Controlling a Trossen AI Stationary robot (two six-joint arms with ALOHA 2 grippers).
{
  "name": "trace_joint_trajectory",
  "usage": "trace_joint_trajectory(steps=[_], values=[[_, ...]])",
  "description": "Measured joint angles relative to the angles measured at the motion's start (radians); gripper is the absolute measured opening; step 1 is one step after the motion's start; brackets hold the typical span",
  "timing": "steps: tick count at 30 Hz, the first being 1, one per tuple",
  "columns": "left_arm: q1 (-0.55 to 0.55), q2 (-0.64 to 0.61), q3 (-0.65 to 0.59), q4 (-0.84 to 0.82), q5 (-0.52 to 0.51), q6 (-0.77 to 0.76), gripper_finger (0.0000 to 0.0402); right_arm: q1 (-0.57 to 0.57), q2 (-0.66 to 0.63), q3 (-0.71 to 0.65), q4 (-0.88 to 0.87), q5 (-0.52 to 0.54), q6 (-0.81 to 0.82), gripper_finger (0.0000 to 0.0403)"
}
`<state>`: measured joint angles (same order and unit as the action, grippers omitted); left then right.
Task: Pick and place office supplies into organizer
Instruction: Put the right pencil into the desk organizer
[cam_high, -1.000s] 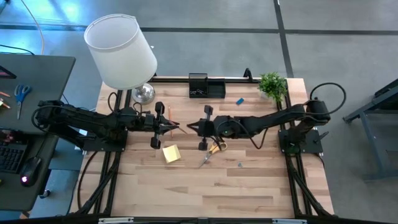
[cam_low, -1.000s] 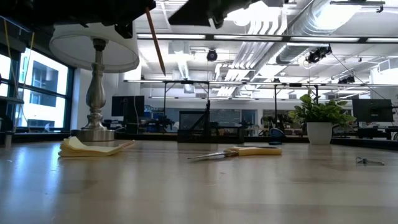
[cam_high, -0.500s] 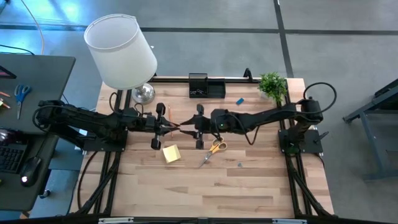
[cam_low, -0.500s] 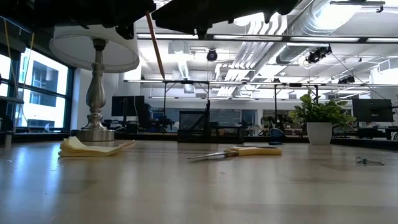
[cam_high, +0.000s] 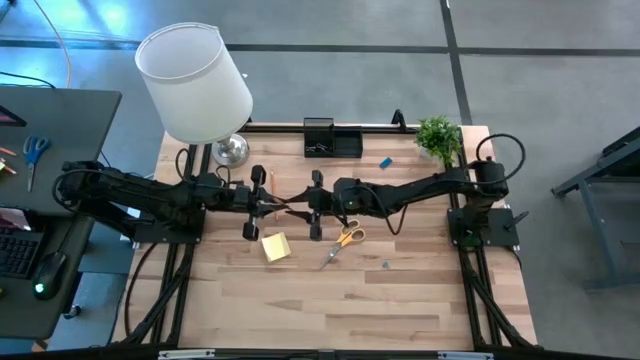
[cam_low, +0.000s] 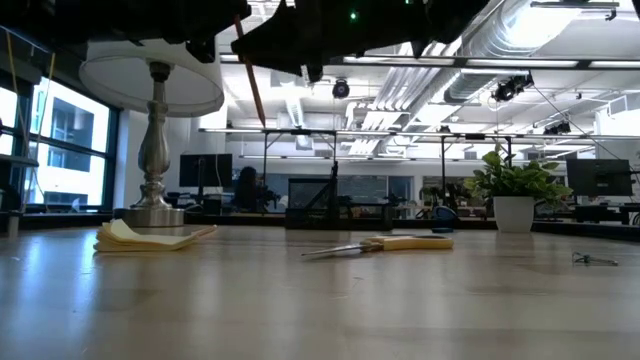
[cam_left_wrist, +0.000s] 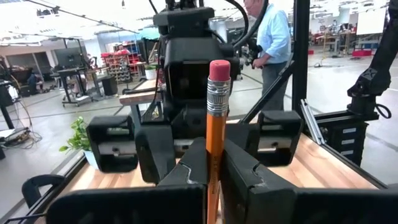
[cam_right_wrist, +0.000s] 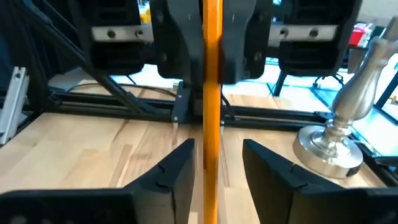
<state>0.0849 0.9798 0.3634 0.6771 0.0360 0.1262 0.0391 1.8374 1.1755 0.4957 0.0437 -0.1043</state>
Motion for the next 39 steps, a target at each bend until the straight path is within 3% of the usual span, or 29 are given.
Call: trace_joint_trajectory(steps=[4,11,21,32,36,39], values=[[0.000,0.000,0.000,-0.005,0.000,0.000,0.0001,-0.005,-0.004,0.000,0.002,0.015,-0.006,0.0095],[0.000,0.000,0.000,-0.009,-0.003,0.000,0.0001,-0.018,-0.008,0.000,-0.010,-0.047,-0.008,0.0013],[0.001,0.000,0.000,0.001,-0.008,-0.018,0.0009,-0.019,-0.009,0.000,0.003,-0.024,-0.032,0.0007],[0.000,-0.015,0.000,-0.003,-0.180,-0.063,0.0125,-0.065,-0.009,0.000,0.058,0.052,-0.053,0.0003],[0.001,-0.070,0.000,-0.047,-0.192,-0.048,0.0164,-0.096,-0.010,-0.020,0.102,0.035,-0.033,0.0003],[-0.002,-0.139,0.000,-0.102,-0.199,-0.032,0.0185,-0.123,-0.010,-0.062,0.178,0.088,-0.026,0.0003]])
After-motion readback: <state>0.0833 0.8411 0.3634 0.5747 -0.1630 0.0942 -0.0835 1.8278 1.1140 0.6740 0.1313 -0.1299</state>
